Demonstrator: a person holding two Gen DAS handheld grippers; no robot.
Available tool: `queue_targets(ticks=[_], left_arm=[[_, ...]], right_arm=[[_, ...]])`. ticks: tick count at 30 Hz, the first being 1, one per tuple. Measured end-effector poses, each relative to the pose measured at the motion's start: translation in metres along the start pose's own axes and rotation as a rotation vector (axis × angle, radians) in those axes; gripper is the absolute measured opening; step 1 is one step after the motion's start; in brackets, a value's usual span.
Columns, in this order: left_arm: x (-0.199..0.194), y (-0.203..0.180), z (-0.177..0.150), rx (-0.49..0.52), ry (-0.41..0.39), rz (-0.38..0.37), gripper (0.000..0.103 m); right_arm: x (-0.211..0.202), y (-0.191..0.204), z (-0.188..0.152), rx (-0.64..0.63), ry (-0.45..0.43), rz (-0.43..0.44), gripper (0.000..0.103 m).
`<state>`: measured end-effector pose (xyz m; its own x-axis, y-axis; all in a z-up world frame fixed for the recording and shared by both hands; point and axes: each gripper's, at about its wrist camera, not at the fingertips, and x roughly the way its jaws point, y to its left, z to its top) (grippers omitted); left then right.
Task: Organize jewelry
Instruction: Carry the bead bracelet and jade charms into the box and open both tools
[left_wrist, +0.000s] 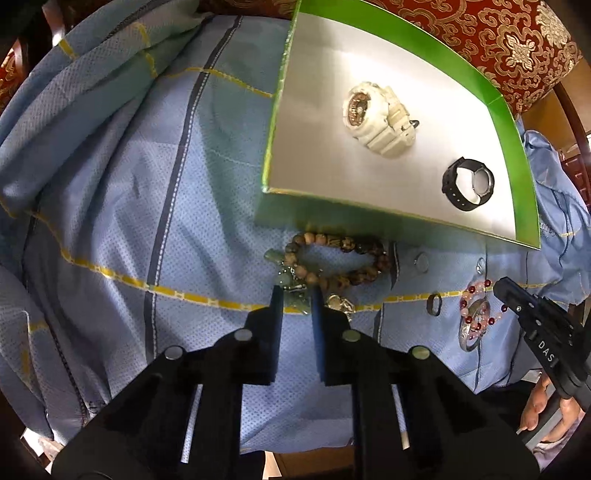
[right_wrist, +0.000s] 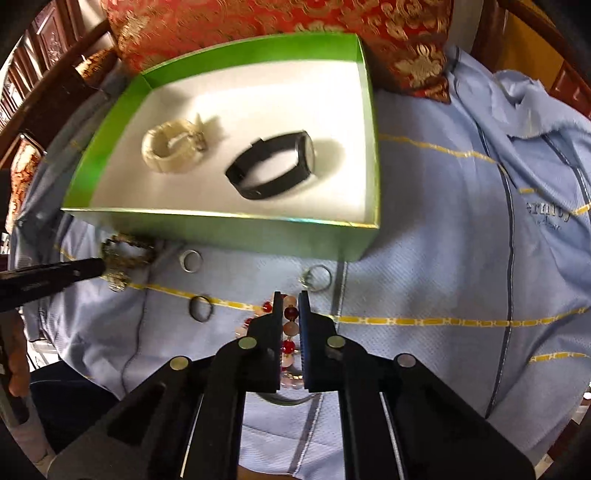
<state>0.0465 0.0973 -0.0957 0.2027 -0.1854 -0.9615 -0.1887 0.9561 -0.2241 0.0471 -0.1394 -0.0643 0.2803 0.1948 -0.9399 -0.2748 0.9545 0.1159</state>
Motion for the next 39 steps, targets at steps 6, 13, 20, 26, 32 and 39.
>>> queue_targets(ticks=[6,13,20,26,32,39], left_arm=[[-0.004,0.000,0.002,-0.009,-0.026,0.037,0.034],[0.011,-0.002,0.006,-0.010,0.009,0.054,0.038],[0.004,0.002,0.003,0.001,-0.001,0.069,0.014],[-0.028,-0.016,-0.013,0.058,-0.071,0.034,0.001],[-0.024,-0.008,-0.010,0.013,-0.060,0.052,0.003],[-0.011,0.010,0.010,-0.038,-0.058,0.077,0.032]], right_arm=[[0.006,-0.014,0.002,0.030,0.033,-0.040,0.009],[0.013,-0.029,0.002,0.085,0.063,-0.055,0.031],[0.026,-0.021,-0.002,0.037,0.086,-0.017,0.008],[0.003,-0.001,-0.002,-0.021,0.004,0.016,0.008],[-0.018,-0.001,-0.008,-0.026,-0.045,0.036,0.008],[-0.010,-0.001,-0.007,-0.032,-0.024,0.028,0.008]])
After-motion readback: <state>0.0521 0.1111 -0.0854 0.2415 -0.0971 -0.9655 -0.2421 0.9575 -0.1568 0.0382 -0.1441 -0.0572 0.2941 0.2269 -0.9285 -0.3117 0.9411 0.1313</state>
